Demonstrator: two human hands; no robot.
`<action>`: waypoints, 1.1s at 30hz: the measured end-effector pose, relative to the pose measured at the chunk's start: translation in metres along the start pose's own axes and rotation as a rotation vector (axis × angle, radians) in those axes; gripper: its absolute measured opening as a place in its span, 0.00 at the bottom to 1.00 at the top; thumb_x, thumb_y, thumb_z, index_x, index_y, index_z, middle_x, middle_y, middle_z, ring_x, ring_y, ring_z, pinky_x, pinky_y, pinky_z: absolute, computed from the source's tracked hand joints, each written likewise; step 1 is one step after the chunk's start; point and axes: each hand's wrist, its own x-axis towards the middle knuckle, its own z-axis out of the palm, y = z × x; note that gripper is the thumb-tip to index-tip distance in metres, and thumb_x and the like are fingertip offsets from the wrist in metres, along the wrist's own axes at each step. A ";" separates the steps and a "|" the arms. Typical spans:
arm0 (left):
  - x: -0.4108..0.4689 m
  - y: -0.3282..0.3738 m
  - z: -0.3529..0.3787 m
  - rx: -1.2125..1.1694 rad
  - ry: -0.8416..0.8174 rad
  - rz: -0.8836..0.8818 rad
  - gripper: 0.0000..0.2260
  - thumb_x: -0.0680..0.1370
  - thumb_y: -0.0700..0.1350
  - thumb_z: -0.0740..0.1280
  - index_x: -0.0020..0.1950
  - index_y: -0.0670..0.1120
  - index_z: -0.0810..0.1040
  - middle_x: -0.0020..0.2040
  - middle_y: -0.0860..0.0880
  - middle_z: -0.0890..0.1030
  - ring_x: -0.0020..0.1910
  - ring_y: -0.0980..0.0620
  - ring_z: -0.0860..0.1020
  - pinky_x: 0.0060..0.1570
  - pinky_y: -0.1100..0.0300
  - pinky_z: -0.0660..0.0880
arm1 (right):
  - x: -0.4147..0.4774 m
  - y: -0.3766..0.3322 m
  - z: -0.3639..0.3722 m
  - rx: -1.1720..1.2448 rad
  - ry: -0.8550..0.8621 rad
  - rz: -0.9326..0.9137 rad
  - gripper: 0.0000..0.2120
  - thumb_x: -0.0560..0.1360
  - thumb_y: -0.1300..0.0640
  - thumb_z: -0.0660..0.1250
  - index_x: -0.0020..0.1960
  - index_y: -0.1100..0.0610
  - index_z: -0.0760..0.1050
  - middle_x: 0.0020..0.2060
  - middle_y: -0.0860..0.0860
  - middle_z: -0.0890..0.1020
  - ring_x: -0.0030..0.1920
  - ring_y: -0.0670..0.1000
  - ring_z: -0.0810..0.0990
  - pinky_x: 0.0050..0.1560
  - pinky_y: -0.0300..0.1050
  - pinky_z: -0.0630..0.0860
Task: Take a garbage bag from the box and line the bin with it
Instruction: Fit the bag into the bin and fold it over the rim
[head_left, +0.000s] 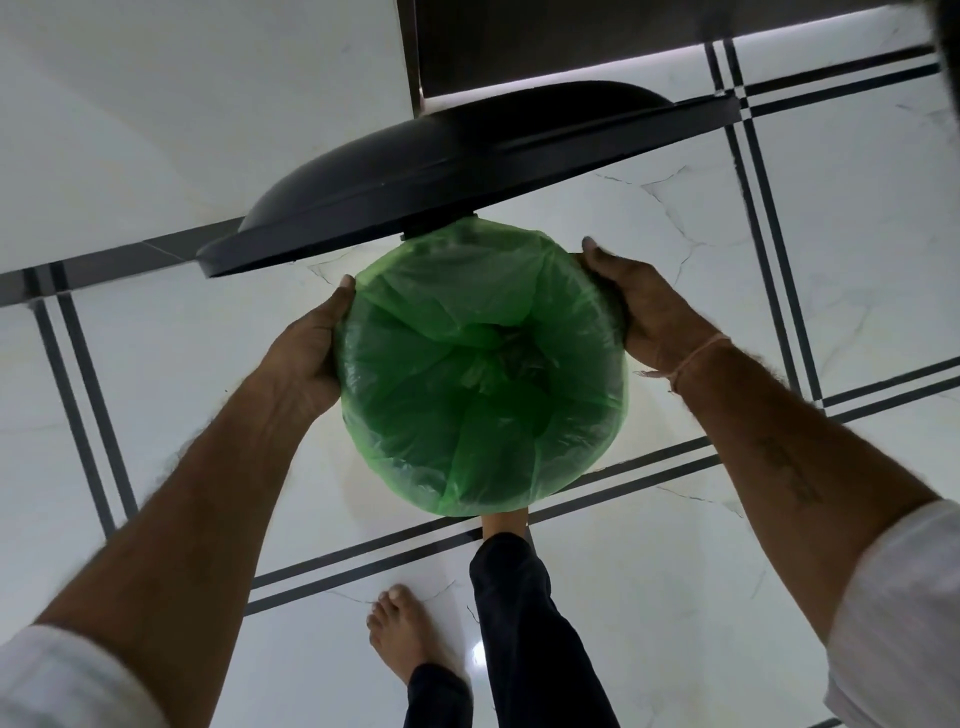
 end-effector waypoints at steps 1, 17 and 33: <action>0.002 0.000 -0.001 0.002 0.003 -0.007 0.21 0.80 0.57 0.68 0.65 0.44 0.82 0.63 0.42 0.85 0.57 0.43 0.86 0.48 0.47 0.85 | 0.002 0.002 -0.001 -0.034 0.035 -0.020 0.13 0.81 0.52 0.67 0.55 0.61 0.84 0.44 0.55 0.88 0.45 0.53 0.87 0.48 0.47 0.83; 0.024 -0.006 -0.018 0.220 -0.008 0.225 0.09 0.82 0.37 0.66 0.45 0.49 0.80 0.40 0.48 0.86 0.38 0.49 0.84 0.41 0.53 0.85 | 0.005 0.007 -0.010 -0.151 -0.005 -0.143 0.14 0.79 0.54 0.70 0.51 0.67 0.81 0.42 0.55 0.87 0.44 0.53 0.85 0.51 0.47 0.83; 0.007 -0.020 -0.041 0.322 -0.173 0.328 0.13 0.82 0.32 0.61 0.59 0.43 0.82 0.48 0.48 0.88 0.46 0.51 0.86 0.48 0.58 0.84 | 0.006 0.014 -0.020 -0.124 -0.063 -0.031 0.18 0.84 0.67 0.58 0.47 0.57 0.84 0.43 0.52 0.89 0.45 0.49 0.87 0.49 0.44 0.84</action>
